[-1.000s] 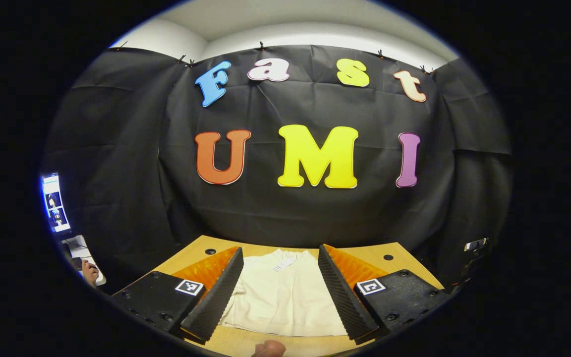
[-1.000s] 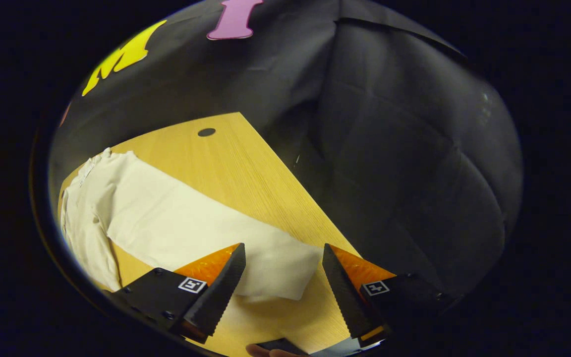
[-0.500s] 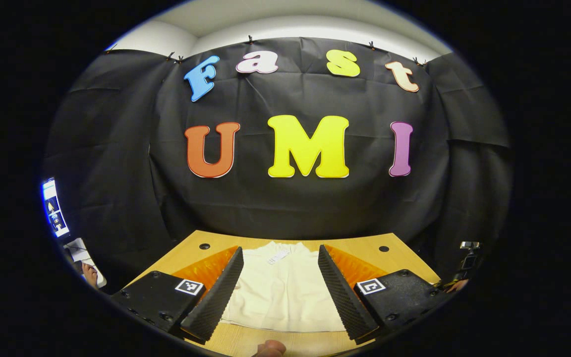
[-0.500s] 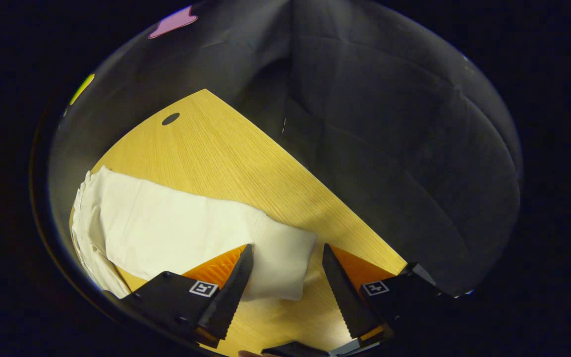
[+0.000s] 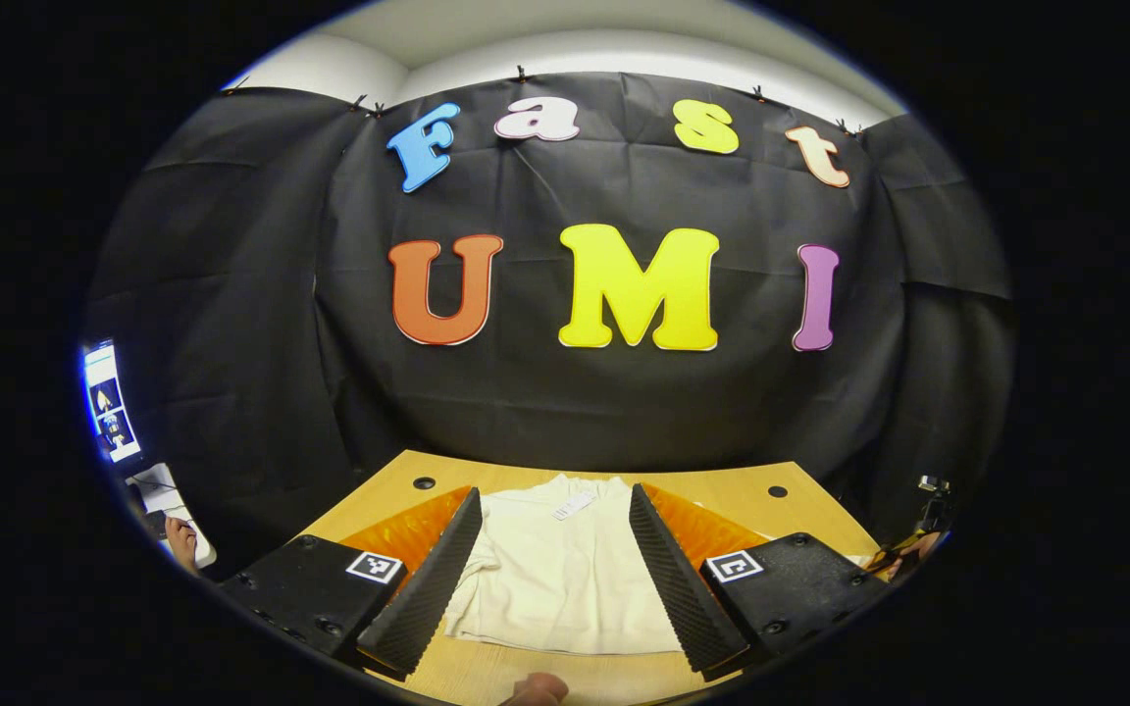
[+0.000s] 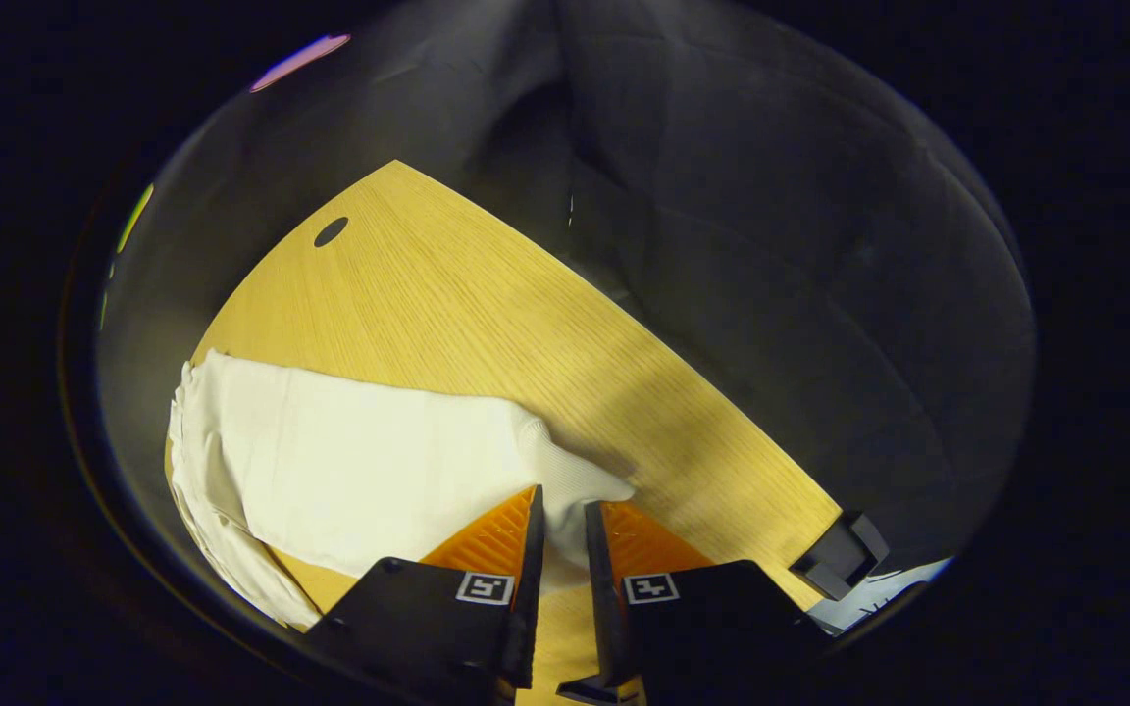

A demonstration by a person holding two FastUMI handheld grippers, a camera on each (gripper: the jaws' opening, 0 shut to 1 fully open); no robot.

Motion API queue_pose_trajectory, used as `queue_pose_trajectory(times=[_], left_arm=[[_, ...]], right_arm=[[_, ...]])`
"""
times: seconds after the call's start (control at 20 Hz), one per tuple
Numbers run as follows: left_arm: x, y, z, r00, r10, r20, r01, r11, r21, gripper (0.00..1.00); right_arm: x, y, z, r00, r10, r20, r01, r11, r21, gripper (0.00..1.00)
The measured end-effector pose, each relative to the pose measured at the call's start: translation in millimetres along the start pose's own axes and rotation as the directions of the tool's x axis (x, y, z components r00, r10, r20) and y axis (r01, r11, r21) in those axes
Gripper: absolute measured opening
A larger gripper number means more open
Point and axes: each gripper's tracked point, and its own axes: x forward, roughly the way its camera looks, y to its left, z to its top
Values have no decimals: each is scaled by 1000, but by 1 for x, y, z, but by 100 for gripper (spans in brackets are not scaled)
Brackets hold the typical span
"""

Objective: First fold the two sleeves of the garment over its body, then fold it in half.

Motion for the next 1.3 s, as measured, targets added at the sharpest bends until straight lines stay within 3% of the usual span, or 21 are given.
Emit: queue_pose_trajectory(times=[0.05, 0.35, 0.6, 0.8, 1.0, 1.3], left_arm=[[-1, 2, -2, 1000, 6, 0, -6, 1000, -6, 96], [7, 32, -9, 1000, 21, -1, -21, 1000, -5, 96], [18, 56, -14, 1000, 12, 27, -12, 1000, 3, 96], [24, 64, -19, 998, -48, 40, 47, 999, 25, 96], [32, 78, -14, 994, -85, 62, 84, 996, 22, 96], [48, 114, -24, 996, -77, 41, 76, 997, 35, 96]], right_arm=[[0, 2, -4, 1000, 2, -13, -2, 1000, 0, 3], [-45, 22, 17, 998, 37, 54, -36, 999, -34, 1], [-103, 75, 38, 988, 86, 126, -73, 992, -106, 0], [-150, 146, 50, 971, 139, 197, -98, 975, -202, 0], [-187, 244, 43, 949, 229, 219, -164, 946, -281, 0], [-219, 405, 13, 907, 363, 213, -247, 869, -429, 0]])
